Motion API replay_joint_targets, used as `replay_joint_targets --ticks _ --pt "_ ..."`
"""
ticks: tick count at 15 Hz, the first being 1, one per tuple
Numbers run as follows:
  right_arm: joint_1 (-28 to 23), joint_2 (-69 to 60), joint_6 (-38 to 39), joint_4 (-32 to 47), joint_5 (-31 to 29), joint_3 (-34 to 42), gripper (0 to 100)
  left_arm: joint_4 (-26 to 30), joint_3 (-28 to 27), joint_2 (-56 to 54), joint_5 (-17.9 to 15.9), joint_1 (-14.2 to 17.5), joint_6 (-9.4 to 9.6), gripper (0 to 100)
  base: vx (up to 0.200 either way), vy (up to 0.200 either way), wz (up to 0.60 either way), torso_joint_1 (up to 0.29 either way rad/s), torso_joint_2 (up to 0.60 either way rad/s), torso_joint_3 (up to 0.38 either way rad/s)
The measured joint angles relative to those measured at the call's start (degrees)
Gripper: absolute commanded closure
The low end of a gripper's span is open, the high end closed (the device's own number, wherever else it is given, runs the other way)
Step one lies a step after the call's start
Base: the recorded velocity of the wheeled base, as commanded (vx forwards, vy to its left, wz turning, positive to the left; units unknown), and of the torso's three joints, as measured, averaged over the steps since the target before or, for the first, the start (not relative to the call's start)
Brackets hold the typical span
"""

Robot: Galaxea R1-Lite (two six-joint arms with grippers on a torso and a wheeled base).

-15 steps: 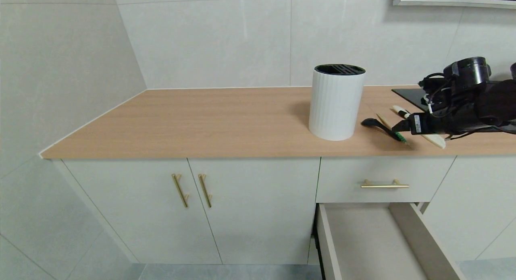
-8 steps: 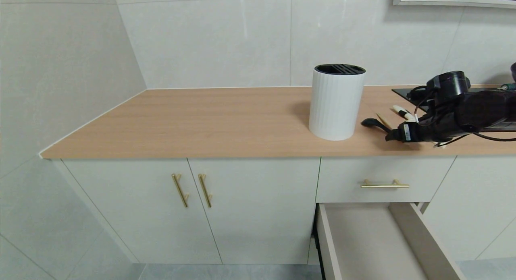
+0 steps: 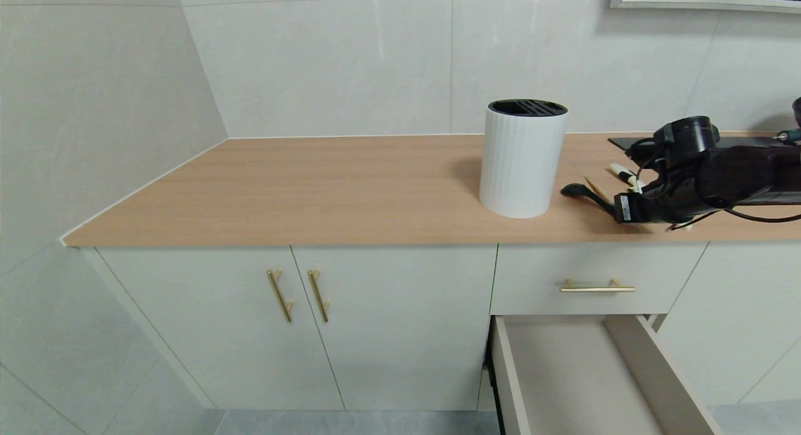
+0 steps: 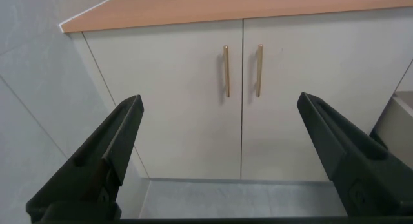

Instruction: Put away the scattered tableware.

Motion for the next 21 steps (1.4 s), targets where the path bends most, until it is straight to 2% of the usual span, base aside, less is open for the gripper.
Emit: replay_joint_targets --ticks 8,12,15,17,21 --pt "0.0 -0.9 2.6 0.0 0.0 -0.7 100 0.0 0.0 0.0 0.0 0.0 0.0 0 0.0 0.0 0.0 0.0 0.0 0.0" --pt "0.0 -8.2 5.0 0.0 0.0 2.7 100 0.0 0.0 0.0 0.0 0.0 0.0 0 0.0 0.0 0.0 0.0 0.0 0.0" --pt "0.5 -19.5 6.3 0.0 0.6 11.1 100 0.0 0.0 0.0 0.0 0.0 0.0 0 0.0 0.0 0.0 0.0 0.0 0.0" --pt "0.7 -27.8 6.4 0.1 1.7 19.4 100 0.0 0.0 0.0 0.0 0.0 0.0 0 0.0 0.0 0.0 0.0 0.0 0.0" --pt "0.8 -42.8 4.6 3.4 7.4 32.8 100 0.0 0.0 0.0 0.0 0.0 0.0 0 0.0 0.0 0.0 0.0 0.0 0.0"
